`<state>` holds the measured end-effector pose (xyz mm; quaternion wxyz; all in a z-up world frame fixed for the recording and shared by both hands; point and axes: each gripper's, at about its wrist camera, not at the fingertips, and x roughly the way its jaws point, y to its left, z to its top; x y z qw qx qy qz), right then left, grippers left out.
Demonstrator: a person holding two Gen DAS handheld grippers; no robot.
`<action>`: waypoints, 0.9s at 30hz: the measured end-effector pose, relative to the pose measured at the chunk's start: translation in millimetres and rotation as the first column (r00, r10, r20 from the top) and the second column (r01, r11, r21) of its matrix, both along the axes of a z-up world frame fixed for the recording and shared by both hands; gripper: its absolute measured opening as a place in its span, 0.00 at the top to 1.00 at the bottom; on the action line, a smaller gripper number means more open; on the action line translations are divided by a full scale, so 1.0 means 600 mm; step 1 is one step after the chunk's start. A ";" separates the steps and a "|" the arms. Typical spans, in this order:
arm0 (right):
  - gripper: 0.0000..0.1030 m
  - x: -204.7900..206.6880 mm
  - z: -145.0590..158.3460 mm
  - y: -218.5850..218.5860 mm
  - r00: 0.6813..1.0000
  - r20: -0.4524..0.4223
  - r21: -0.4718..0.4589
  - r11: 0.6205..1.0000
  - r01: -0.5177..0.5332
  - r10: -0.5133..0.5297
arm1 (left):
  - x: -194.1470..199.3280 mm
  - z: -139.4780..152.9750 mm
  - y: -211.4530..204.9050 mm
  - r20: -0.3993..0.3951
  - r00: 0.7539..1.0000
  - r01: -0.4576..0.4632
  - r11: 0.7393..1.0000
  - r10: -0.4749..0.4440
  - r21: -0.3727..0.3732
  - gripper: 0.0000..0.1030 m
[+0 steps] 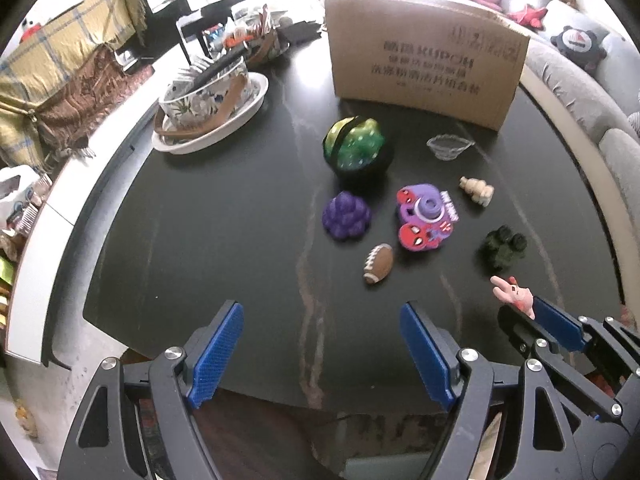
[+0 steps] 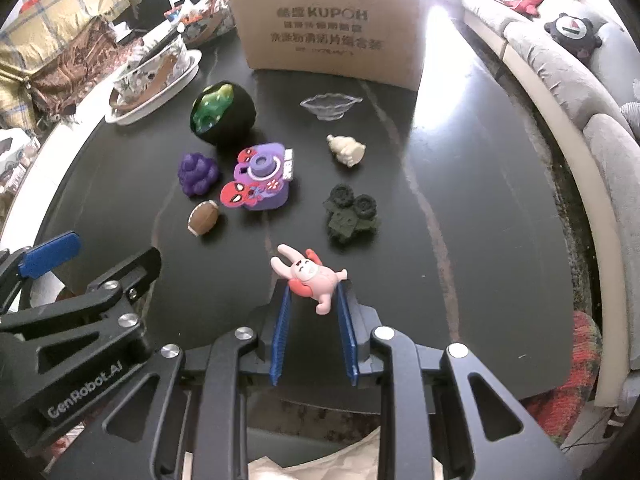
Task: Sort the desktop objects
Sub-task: 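Close the right tool on the pink bunny toy, then move the left tool toward the brown toy football while the right tool holds the bunny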
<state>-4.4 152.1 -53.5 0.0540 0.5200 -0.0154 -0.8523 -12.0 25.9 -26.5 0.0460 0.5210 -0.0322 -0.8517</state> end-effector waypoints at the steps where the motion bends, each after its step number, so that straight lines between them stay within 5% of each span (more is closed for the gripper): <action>1: 0.80 -0.001 0.003 0.002 1.000 -0.008 0.002 1.000 0.006 -0.006 | -0.002 0.000 0.000 0.001 1.000 -0.006 1.000 0.006 0.020 0.25; 9: 0.80 0.010 0.028 0.038 0.997 -0.062 -0.001 0.999 0.054 -0.054 | 0.026 0.011 0.020 -0.081 0.995 -0.055 0.994 0.063 0.096 0.26; 14: 0.80 0.025 0.046 0.059 0.993 -0.095 -0.002 0.998 0.065 -0.065 | 0.040 0.012 0.030 -0.065 0.996 -0.044 0.987 0.055 0.156 0.26; 27: 0.80 0.032 0.029 0.054 0.998 -0.063 0.026 0.999 0.021 -0.019 | 0.038 0.032 0.038 -0.122 0.992 -0.030 0.994 0.043 0.107 0.25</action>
